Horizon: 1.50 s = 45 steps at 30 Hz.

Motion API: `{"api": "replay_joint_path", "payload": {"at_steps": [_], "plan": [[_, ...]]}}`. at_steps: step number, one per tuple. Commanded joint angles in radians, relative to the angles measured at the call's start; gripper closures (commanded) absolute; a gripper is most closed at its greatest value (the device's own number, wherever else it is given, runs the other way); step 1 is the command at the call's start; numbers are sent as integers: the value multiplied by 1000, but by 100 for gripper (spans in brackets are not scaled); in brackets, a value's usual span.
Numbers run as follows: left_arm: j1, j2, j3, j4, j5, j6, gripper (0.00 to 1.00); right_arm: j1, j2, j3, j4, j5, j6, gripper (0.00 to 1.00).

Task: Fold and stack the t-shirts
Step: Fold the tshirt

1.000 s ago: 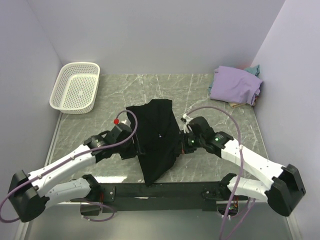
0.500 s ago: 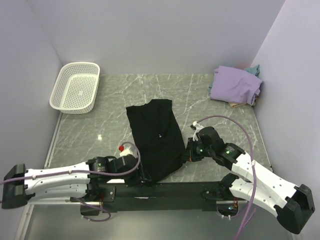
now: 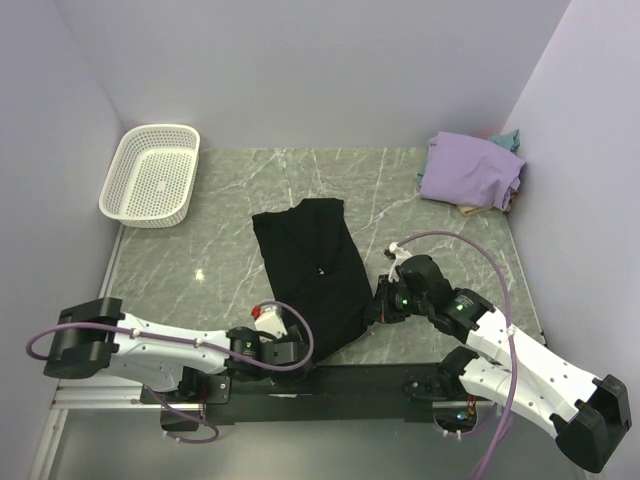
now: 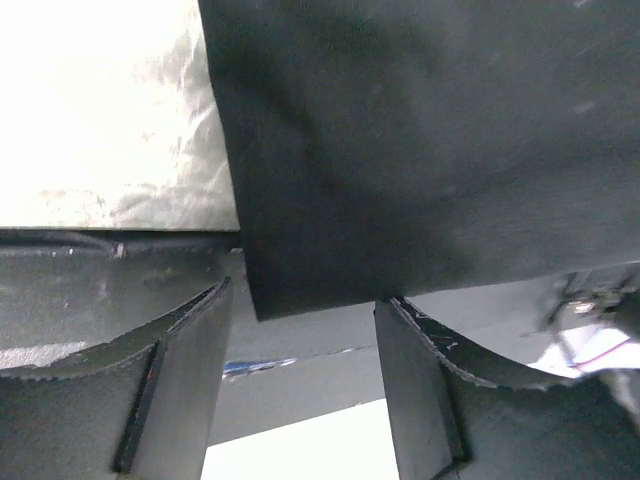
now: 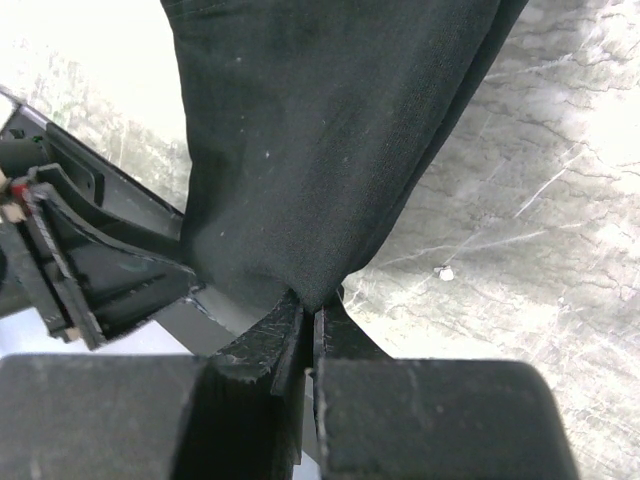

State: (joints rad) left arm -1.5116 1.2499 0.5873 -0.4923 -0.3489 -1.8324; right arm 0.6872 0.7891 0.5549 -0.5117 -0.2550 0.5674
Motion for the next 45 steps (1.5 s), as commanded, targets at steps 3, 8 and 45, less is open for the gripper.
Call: {"api": "replay_joint_path", "payload": {"at_steps": [3,8,45], "plan": [[-44,-132,-93,38,-169,-151,36,3,-4,13,29,-4,-14,95],[-116,-181,-107,38,-223,-200,36,2,10,11,35,-7,-9,95],[-174,-184,-227,108,-424,-421,45,5,-34,-26,4,12,23,45]]}}
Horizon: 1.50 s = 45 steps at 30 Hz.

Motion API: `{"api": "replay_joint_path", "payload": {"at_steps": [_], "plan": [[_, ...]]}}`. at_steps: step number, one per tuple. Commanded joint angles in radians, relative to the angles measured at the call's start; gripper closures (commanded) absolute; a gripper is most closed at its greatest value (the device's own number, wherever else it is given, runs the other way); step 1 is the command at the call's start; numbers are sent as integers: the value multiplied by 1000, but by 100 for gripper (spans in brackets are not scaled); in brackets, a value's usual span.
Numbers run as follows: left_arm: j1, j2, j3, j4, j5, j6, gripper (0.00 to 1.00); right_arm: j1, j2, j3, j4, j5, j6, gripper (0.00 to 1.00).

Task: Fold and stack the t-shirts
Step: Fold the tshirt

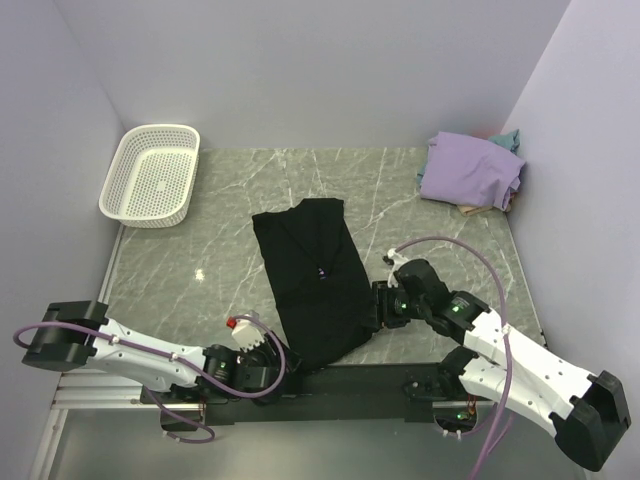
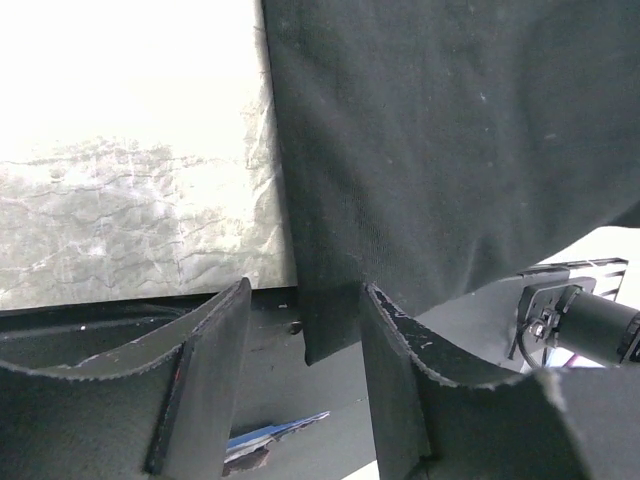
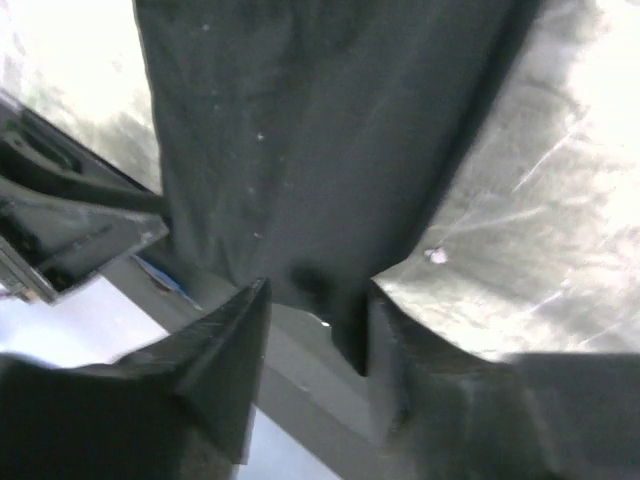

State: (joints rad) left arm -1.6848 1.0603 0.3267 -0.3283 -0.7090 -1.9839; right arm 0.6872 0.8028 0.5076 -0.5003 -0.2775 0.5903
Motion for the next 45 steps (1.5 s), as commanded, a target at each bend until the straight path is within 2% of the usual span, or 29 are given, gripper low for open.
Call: {"api": "replay_joint_path", "payload": {"at_steps": [1,2,3,4,9,12,13,15,18,19,20,22,23,25,28,35,41,45], "plan": [[-1,9,58,-90,-78,-242,44,3,-62,38,-48,84,0,43],[-1,15,124,-133,-90,-236,43,5,-82,70,-59,104,0,41],[-3,23,161,-247,-119,-233,42,5,-106,97,-79,125,0,38],[-3,33,242,-300,-135,-225,41,5,-114,126,-136,200,-4,35],[2,109,463,-653,-240,-248,35,5,-71,302,-244,382,-15,31],[39,110,540,-744,-283,-259,32,5,-9,347,-262,445,-15,29],[62,101,545,-741,-308,-227,32,3,8,342,-198,442,-32,27],[105,52,532,-712,-322,-175,32,2,82,338,-135,432,-47,26],[227,-34,485,-548,-327,10,32,-17,238,371,-18,391,-92,24],[319,-54,454,-470,-308,174,32,-20,280,384,35,386,-112,24],[367,-83,437,-310,-266,263,33,-35,321,411,61,370,-124,24],[492,-91,407,-180,-204,446,34,-58,441,443,130,324,-161,24],[526,-80,405,-81,-186,491,35,-84,478,478,152,304,-176,24],[615,-43,416,-16,-130,584,36,-116,599,522,204,217,-204,24],[724,119,471,104,-29,692,39,-159,764,630,232,115,-240,25],[885,388,580,262,104,806,45,-202,1116,926,218,-86,-308,26],[1013,529,633,308,192,844,44,-241,1320,1123,177,-179,-311,26],[1083,631,699,311,258,881,44,-267,1394,1191,157,-204,-288,27]]}}
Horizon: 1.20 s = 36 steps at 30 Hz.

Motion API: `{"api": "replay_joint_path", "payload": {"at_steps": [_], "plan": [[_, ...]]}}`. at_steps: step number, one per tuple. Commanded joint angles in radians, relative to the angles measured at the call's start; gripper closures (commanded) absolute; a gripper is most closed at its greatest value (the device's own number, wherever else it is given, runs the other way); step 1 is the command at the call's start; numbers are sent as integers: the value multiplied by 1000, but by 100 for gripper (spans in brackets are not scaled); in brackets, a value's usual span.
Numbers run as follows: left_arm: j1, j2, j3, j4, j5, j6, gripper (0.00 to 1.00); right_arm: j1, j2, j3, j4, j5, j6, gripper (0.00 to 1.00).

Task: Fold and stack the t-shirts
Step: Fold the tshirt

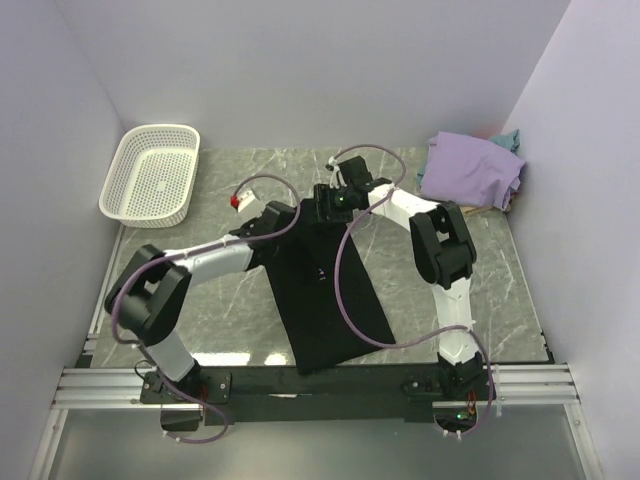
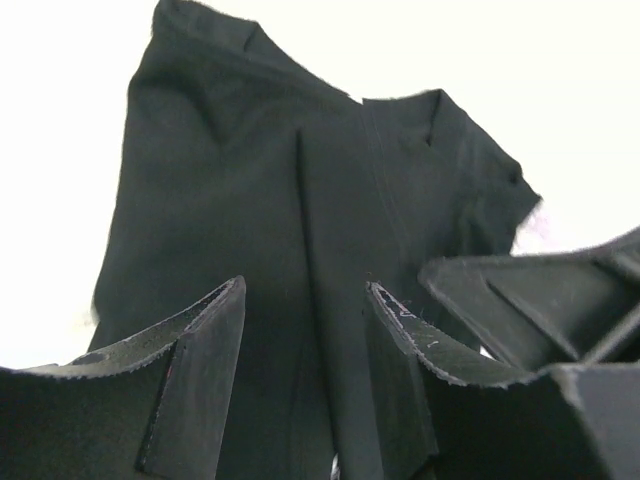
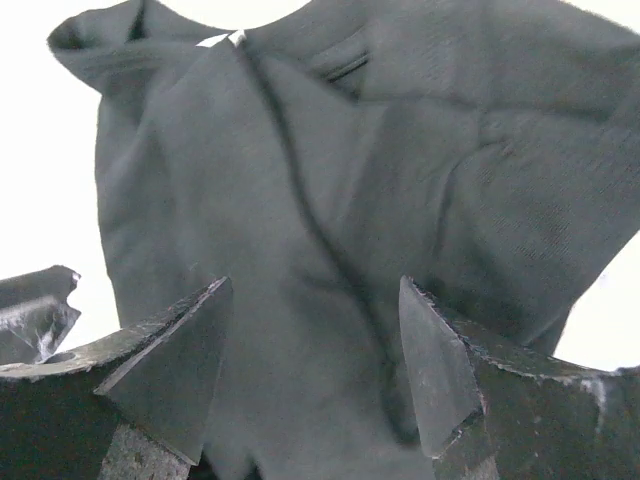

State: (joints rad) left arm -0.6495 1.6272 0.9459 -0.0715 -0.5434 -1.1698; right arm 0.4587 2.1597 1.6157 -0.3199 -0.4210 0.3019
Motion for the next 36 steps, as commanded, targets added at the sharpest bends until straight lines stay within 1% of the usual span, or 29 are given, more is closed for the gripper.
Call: {"api": "replay_joint_path", "payload": {"at_steps": [1,3,4,7,10,13,15,17,18,19,21,22,25,28,29,31,32,33,36], "plan": [[56,109,112,50,103,71,43,-41,46,87,-27,-64,0,26],[79,160,151,35,146,91,43,-52,78,118,-50,-56,6,26],[86,212,198,24,164,96,42,-58,84,122,-56,-47,8,26],[108,310,284,-5,212,119,42,-83,95,108,-47,-36,35,26],[128,403,371,-39,253,150,41,-110,88,61,-22,-33,60,25],[148,476,456,-65,292,188,41,-133,78,43,-30,5,62,25],[152,503,497,-79,293,219,41,-143,74,35,-33,25,69,25],[156,545,560,-89,315,245,40,-150,74,23,-31,24,69,25],[159,565,594,-111,325,263,40,-155,69,18,-34,43,78,25],[160,603,666,-132,332,274,40,-157,68,6,-31,53,82,25],[162,643,729,-165,362,307,40,-161,58,-2,-36,85,88,25],[160,673,784,-175,367,314,40,-164,52,-19,-33,94,88,25],[162,727,875,-183,396,363,39,-175,23,-60,-30,142,98,24],[163,792,1005,-255,410,398,40,-189,-6,-88,-16,166,106,24],[162,796,1024,-267,413,400,40,-193,-8,-85,-16,157,105,24],[162,778,1004,-260,415,394,40,-201,-12,-85,2,143,98,24],[163,761,978,-240,405,392,40,-203,-24,-88,13,117,92,24],[163,740,919,-222,395,394,40,-206,-34,-92,37,107,88,24],[163,643,831,-177,352,419,39,-207,-98,-131,106,85,79,24]]}}
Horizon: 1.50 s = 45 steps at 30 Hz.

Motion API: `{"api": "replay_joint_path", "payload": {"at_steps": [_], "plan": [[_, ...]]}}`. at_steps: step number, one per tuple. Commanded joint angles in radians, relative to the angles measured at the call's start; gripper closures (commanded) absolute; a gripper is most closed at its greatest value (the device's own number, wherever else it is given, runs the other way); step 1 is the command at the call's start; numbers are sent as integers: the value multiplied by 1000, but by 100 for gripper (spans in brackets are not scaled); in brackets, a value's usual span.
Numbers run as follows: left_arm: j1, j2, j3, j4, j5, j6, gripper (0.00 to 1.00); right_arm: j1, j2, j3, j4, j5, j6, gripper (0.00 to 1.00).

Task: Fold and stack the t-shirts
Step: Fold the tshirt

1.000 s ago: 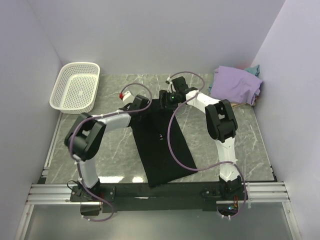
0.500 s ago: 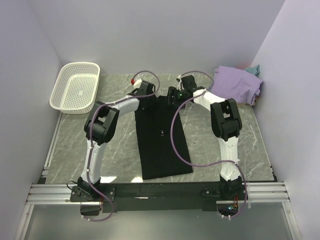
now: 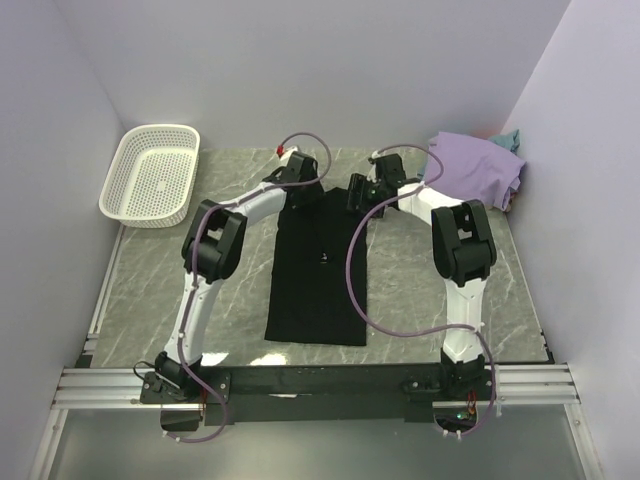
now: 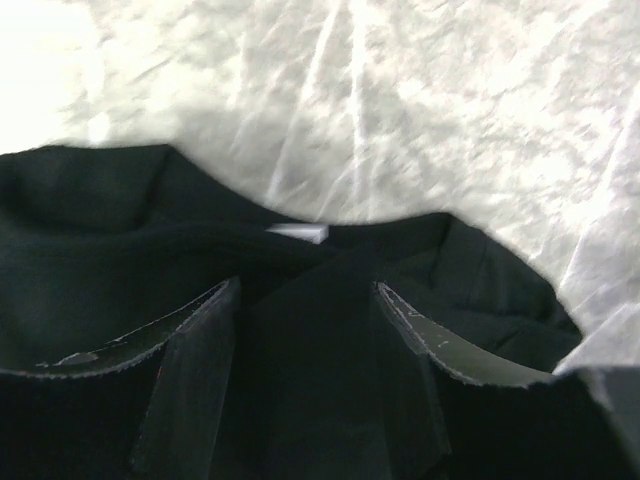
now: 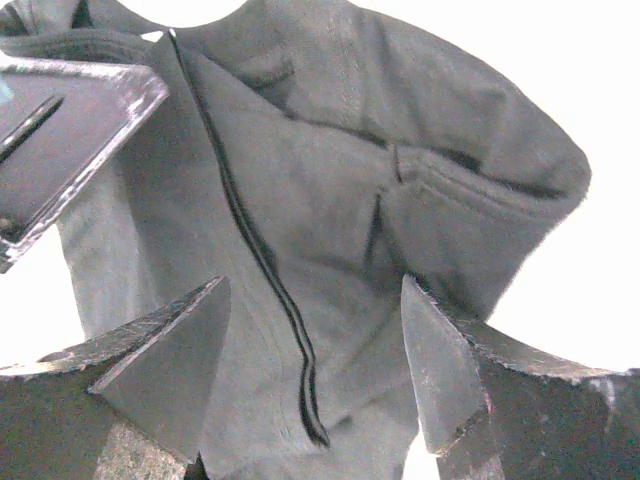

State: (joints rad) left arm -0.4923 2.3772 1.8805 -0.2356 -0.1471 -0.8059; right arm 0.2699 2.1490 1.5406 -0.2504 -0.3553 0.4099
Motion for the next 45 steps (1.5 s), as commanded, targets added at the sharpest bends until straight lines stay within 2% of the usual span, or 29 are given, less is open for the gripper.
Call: {"api": "replay_joint_path", "payload": {"at_steps": [1,5,7,11,14,15,17,18,22,26,30,37,43,45], "plan": [[5,-162,-122,8,-64,66,39,-15,-134,-82,55,13,-42,24],[5,-303,-184,24,-126,132,35,-17,-277,-158,108,42,-52,22],[4,-410,-266,51,-138,162,30,-17,-369,-224,135,68,-51,21],[6,-561,-398,10,-132,145,20,-17,-460,-296,60,81,5,20],[4,-689,-594,2,-63,56,24,-12,-549,-431,39,27,56,21],[6,-728,-738,56,11,36,25,5,-583,-483,66,15,66,21],[1,-838,-872,90,62,-14,25,28,-696,-640,77,39,107,21],[0,-908,-994,116,92,-28,24,50,-736,-728,80,45,113,21],[-8,-1073,-1210,156,139,-81,20,104,-979,-911,69,88,176,21],[-25,-1185,-1389,186,201,-137,15,169,-1132,-1051,43,124,294,20],[-26,-1294,-1491,179,241,-168,11,235,-1261,-1164,27,131,368,20],[-34,-1409,-1598,137,349,-190,9,318,-1333,-1237,-36,171,472,20],[-45,-1518,-1690,70,406,-199,12,370,-1358,-1312,-23,167,544,20],[-49,-1553,-1730,85,449,-210,17,396,-1356,-1336,5,162,563,20]]}}
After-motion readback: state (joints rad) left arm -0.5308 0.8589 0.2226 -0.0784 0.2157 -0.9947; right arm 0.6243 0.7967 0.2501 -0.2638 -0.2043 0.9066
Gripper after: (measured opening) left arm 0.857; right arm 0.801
